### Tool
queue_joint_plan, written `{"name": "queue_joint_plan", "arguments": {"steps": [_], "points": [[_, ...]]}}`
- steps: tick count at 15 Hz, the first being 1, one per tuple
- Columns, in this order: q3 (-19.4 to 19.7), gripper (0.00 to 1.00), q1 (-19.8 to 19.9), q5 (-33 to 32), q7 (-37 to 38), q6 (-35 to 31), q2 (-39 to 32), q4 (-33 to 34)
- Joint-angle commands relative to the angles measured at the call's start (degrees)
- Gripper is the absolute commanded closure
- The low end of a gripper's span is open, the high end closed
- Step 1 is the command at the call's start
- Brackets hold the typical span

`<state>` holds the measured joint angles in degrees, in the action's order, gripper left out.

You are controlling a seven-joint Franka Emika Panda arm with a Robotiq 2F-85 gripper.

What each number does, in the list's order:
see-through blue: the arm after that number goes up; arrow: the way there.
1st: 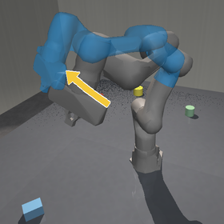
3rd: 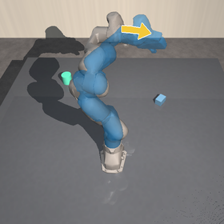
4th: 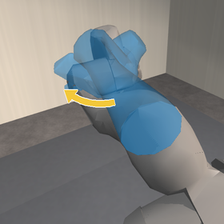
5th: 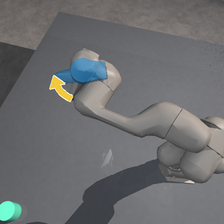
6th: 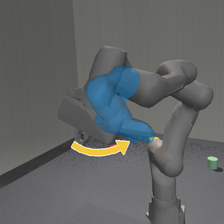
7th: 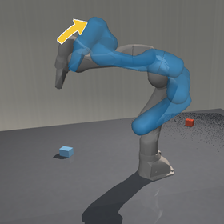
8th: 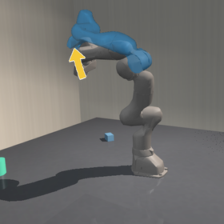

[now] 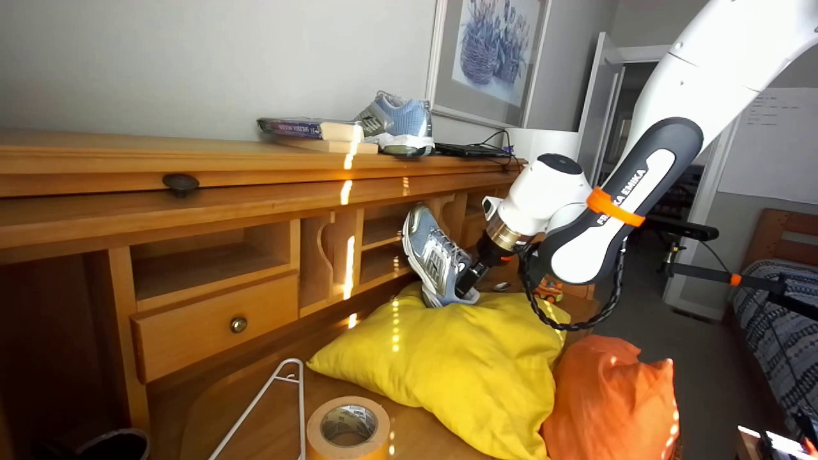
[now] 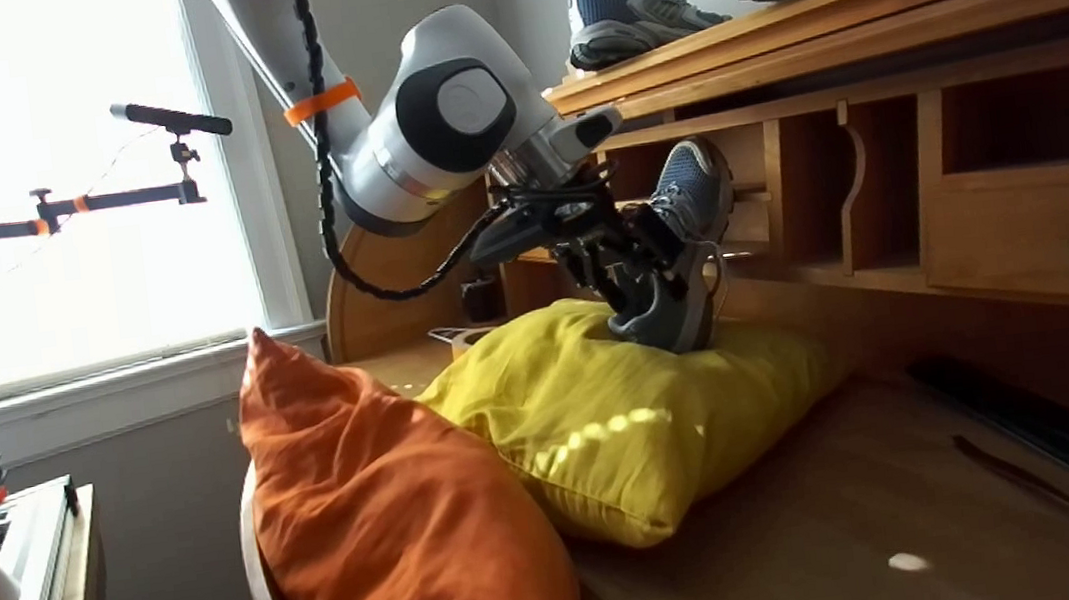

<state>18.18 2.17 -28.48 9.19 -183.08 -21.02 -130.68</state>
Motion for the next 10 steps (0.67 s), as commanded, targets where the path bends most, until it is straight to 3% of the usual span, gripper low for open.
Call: {"name": "queue_joint_plan", "arguments": {"steps": [1,10], "points": [[1.12,0.0,-0.95,0.88,1.71,-1.94,-3.2,3.72],[1.98,0.0,-1.07,1.51,3.52,-1.69,-5.94,6.63]]}}
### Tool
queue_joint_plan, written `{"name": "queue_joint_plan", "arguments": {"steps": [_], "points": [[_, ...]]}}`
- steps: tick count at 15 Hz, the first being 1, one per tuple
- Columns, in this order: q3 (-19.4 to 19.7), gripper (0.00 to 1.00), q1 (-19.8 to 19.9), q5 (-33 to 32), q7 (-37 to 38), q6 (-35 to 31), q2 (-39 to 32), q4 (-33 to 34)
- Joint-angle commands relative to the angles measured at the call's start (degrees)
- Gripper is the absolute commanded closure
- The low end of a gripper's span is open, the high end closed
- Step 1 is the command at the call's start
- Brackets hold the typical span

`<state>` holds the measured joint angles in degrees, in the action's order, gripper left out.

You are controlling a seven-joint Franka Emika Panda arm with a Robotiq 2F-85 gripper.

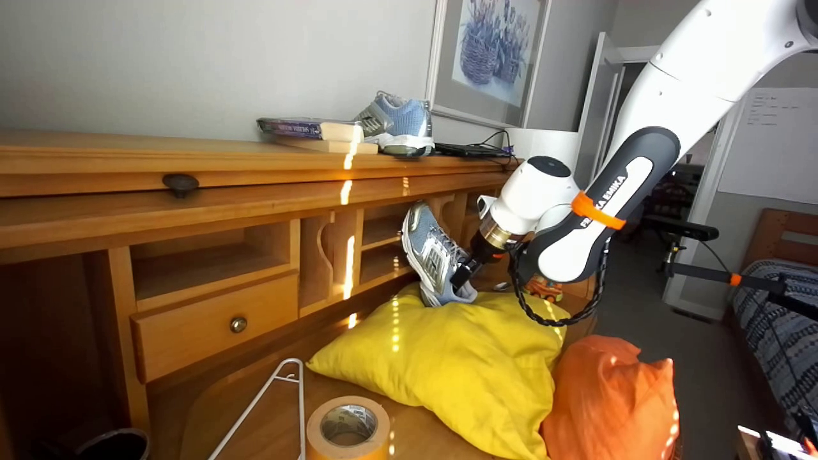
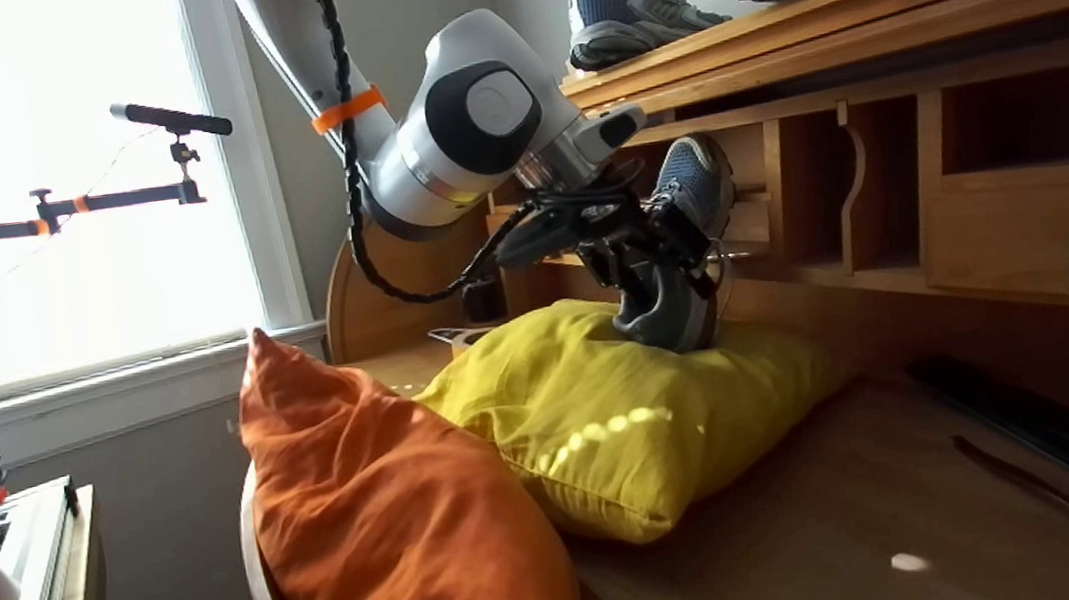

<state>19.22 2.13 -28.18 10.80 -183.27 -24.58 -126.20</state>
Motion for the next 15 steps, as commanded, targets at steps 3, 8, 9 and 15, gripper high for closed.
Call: {"name": "queue_joint_plan", "arguments": {"steps": [3,8,9,15], "points": [[1.0,0.34,-1.14,1.64,2.87,-1.1,-3.05,2.55],[1.49,0.73,-2.22,2.35,5.12,-0.39,-3.01,3.03],[1.43,0.8,-2.26,2.57,5.59,-0.05,-2.97,3.0],[-0.24,0.97,-1.07,4.35,6.24,2.32,-2.29,2.96]]}}
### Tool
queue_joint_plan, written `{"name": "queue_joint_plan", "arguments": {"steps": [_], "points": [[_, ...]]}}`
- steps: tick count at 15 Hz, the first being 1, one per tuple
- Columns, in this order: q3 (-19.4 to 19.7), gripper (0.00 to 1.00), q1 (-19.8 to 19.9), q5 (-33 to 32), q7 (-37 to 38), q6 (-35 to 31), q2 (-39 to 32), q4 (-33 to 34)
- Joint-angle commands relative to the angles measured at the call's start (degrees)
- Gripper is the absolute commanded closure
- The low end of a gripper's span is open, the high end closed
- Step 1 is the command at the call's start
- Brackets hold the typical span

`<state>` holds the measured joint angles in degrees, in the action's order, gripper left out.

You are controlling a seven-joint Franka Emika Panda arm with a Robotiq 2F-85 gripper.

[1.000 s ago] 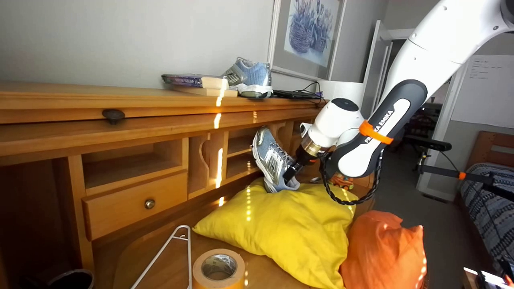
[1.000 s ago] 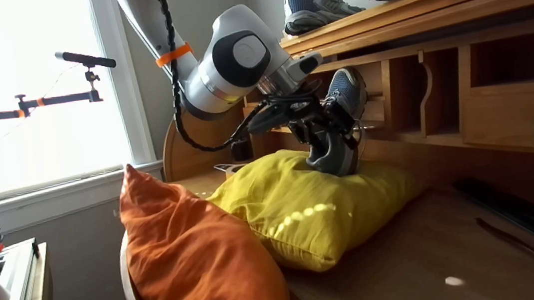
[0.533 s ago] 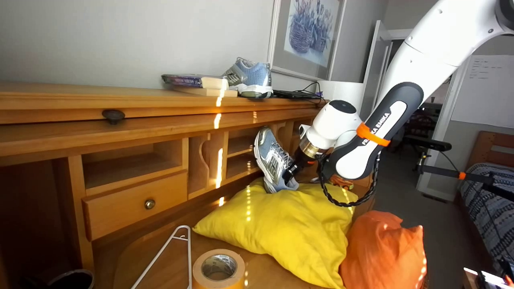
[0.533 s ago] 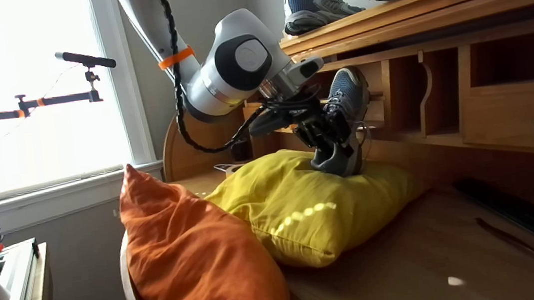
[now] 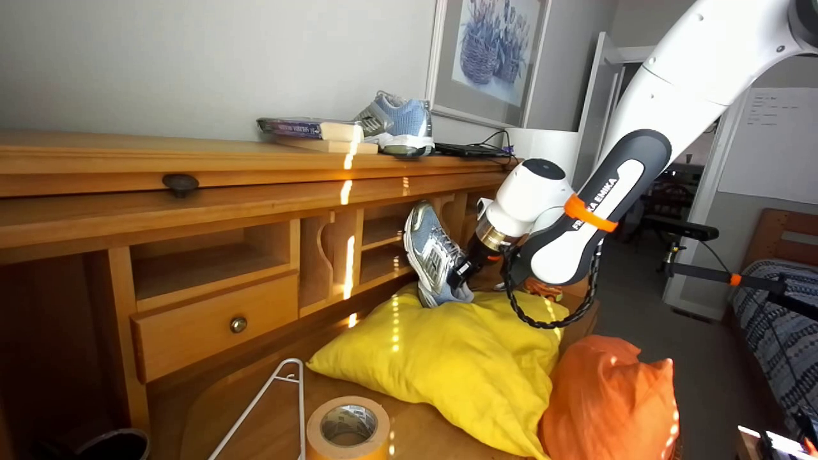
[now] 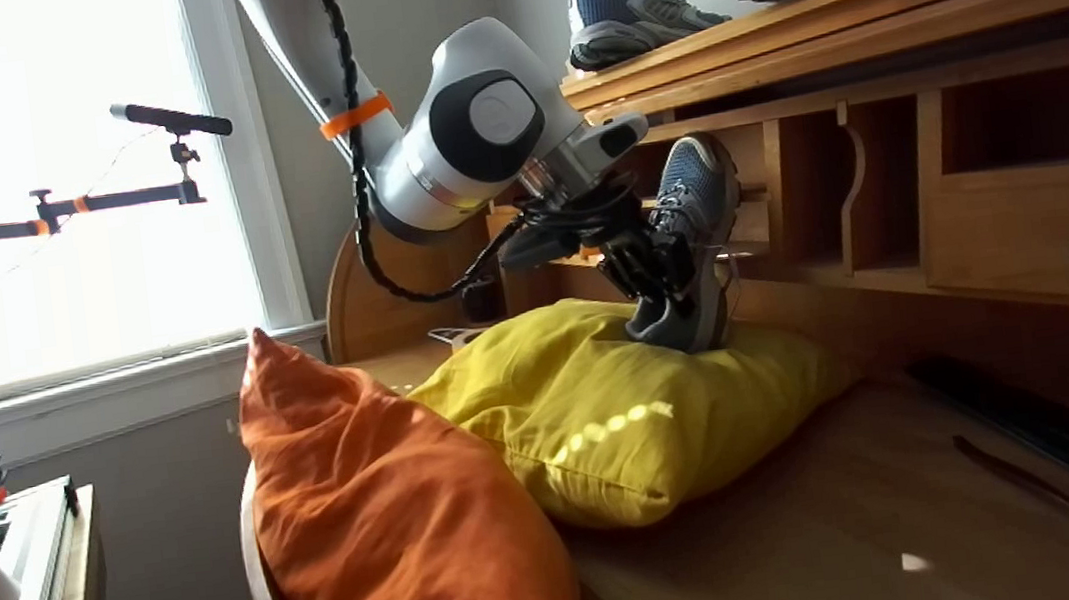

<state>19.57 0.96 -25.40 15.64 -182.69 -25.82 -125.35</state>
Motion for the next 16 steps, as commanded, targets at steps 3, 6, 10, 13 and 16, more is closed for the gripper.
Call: {"name": "queue_joint_plan", "arguments": {"steps": [3,6,10,13,16], "points": [[-2.91,0.97,1.15,2.66,0.59,4.51,2.28,0.87],[-5.25,0.97,1.13,9.21,-4.8,10.69,6.65,-1.03],[-4.59,0.97,-0.27,10.66,-5.18,22.44,12.32,-0.69],[-5.42,0.97,0.34,9.81,-4.68,30.1,15.87,-0.17],[-7.44,0.97,1.29,11.08,-5.82,37.64,19.87,0.43]]}}
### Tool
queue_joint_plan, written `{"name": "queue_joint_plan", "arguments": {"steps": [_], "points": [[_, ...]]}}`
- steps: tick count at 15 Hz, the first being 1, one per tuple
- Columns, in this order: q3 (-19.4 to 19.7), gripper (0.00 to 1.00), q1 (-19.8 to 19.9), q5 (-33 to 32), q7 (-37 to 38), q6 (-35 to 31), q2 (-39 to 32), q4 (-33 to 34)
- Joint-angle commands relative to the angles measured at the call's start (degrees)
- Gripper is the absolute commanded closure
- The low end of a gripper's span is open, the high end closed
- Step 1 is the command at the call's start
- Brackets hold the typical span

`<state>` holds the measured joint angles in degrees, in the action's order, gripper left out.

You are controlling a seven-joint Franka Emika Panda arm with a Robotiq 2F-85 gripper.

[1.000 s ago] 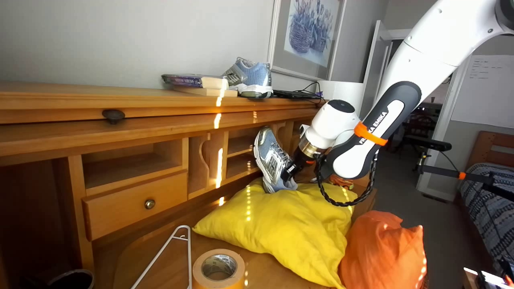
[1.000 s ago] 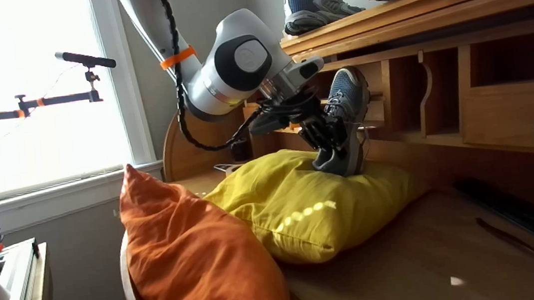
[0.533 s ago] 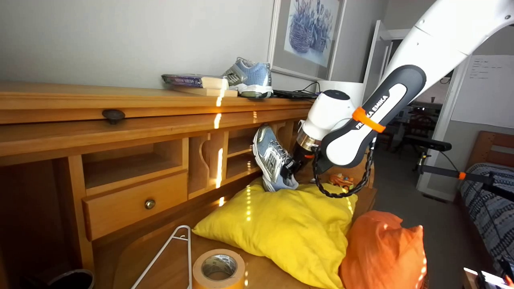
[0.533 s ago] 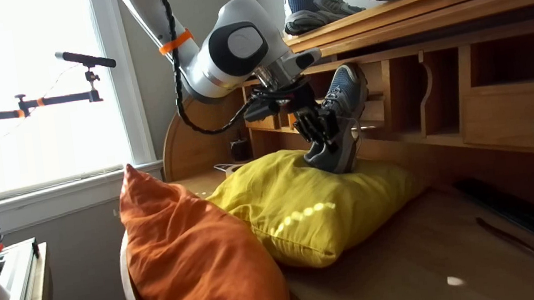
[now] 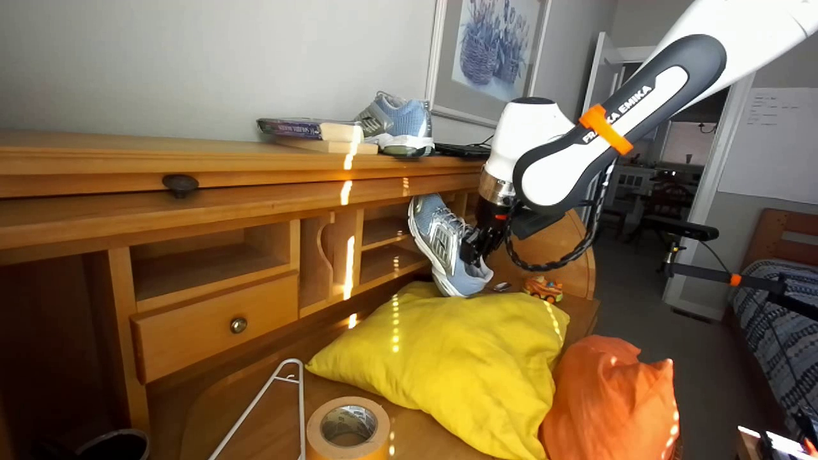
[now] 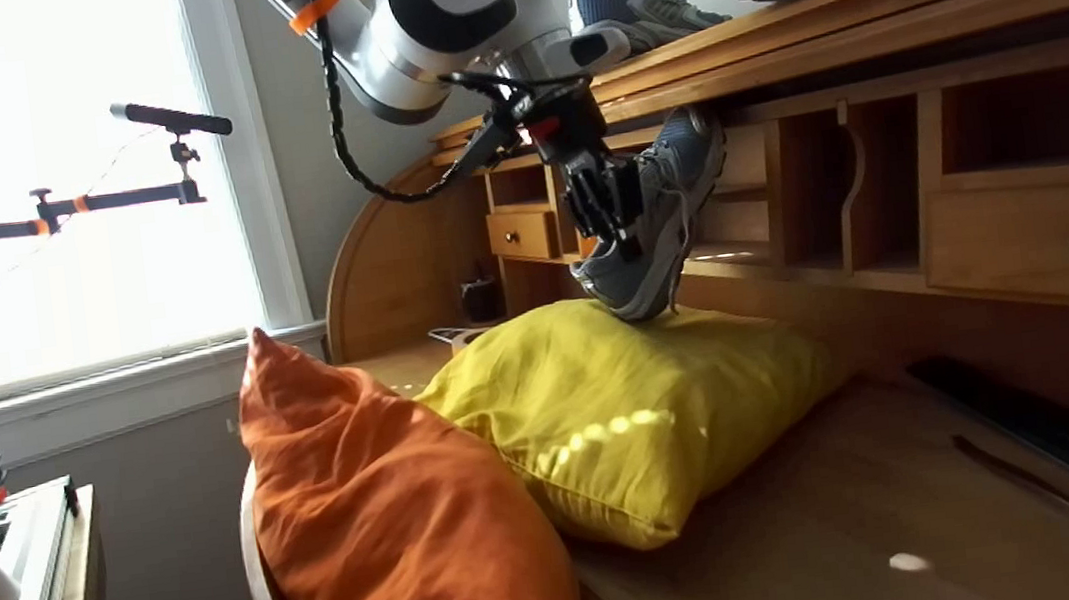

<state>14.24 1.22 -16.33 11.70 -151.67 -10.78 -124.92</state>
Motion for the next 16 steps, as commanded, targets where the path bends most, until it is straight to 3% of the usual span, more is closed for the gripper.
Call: {"name": "queue_joint_plan", "arguments": {"steps": [1,9,16], "points": [[-2.46,0.97,1.19,1.65,-1.48,8.89,5.67,0.24],[-5.79,0.97,2.34,3.47,-2.43,30.49,9.03,5.0],[-7.79,0.97,2.1,2.95,-2.55,33.91,15.77,4.67]]}}
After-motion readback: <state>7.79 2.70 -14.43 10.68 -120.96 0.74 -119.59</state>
